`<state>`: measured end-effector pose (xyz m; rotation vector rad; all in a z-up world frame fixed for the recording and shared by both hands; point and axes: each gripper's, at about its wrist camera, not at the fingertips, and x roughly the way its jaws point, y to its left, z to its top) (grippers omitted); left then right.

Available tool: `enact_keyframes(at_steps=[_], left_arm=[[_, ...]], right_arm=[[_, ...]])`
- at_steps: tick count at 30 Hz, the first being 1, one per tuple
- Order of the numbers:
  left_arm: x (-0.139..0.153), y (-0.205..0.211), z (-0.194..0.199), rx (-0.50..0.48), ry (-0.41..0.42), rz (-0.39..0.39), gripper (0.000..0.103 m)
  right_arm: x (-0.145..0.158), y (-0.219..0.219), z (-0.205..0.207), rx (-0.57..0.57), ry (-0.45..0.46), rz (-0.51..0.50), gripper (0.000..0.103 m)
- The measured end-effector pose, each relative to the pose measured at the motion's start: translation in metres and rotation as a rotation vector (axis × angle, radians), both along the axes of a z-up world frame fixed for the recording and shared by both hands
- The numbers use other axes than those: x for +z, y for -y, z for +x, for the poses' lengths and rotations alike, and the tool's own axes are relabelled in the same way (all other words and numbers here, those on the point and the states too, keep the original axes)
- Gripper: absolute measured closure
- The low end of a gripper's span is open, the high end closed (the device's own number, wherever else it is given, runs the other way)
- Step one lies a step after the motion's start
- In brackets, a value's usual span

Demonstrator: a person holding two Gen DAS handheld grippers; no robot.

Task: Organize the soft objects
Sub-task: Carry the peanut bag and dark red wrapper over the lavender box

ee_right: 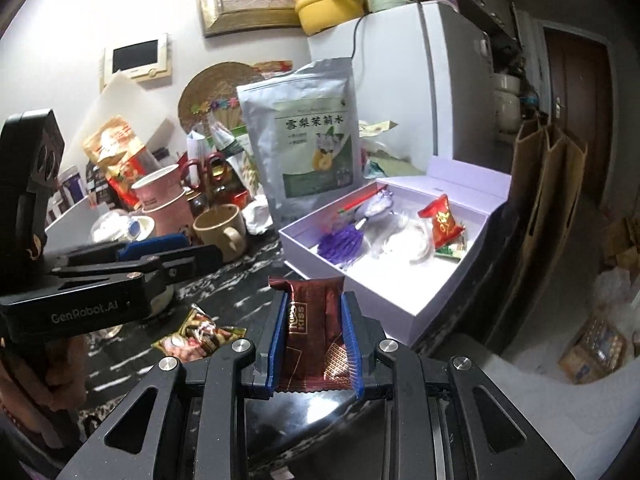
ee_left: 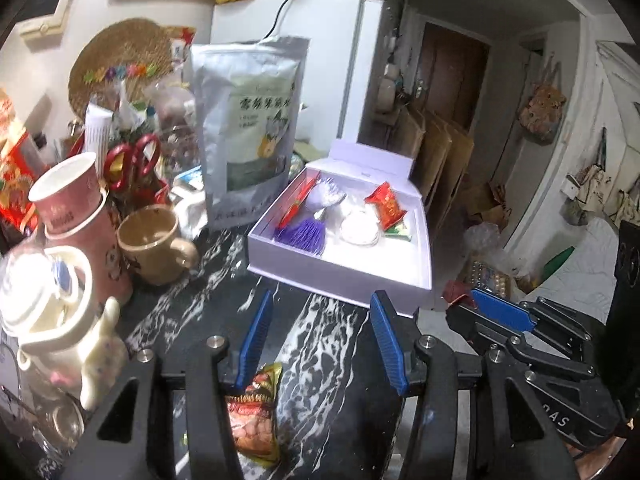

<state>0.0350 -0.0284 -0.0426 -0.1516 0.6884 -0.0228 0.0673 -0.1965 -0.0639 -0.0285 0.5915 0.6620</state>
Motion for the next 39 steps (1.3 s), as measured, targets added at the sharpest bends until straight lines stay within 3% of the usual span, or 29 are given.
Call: enact_keyframes(at_steps=[11,17,20,23,27,29,32,36,39], left_arm=[[-0.052,-0.040,-0.010,0.103,-0.188,-0.053,0.053],[-0.080,-0.049,-0.009,0.133,-0.279,-0.047,0.053],[-0.092,-0.048,-0.005,0.147,-0.303,-0.001,0.052],[-0.098,-0.046,-0.002,0.151,-0.315,0.019,0.036],[-0.115,-0.047,0.004,0.144,-0.373,0.015,0.033],[-0.119,-0.044,0.005,0.142,-0.366,0.051,0.031],[-0.123,-0.043,0.004,0.132,-0.346,0.049,0.031],[-0.121,-0.046,0.001,0.124,-0.311,0.011,0.049],[-0.115,-0.042,0.002,0.107,-0.301,0.007,0.052]], right_arm=[[-0.027,-0.009,-0.007,0.054,-0.082,-0.007,0.077],[-0.036,-0.021,-0.012,0.090,-0.107,-0.013,0.077],[-0.042,-0.026,-0.012,0.106,-0.123,-0.022,0.077],[-0.045,-0.028,-0.012,0.112,-0.134,-0.025,0.077],[-0.049,-0.031,-0.011,0.116,-0.145,-0.032,0.077],[-0.050,-0.031,-0.010,0.118,-0.148,-0.033,0.077],[-0.052,-0.031,-0.008,0.116,-0.155,-0.035,0.077],[-0.055,-0.030,-0.005,0.110,-0.167,-0.033,0.077],[-0.056,-0.028,-0.003,0.107,-0.171,-0.030,0.077]])
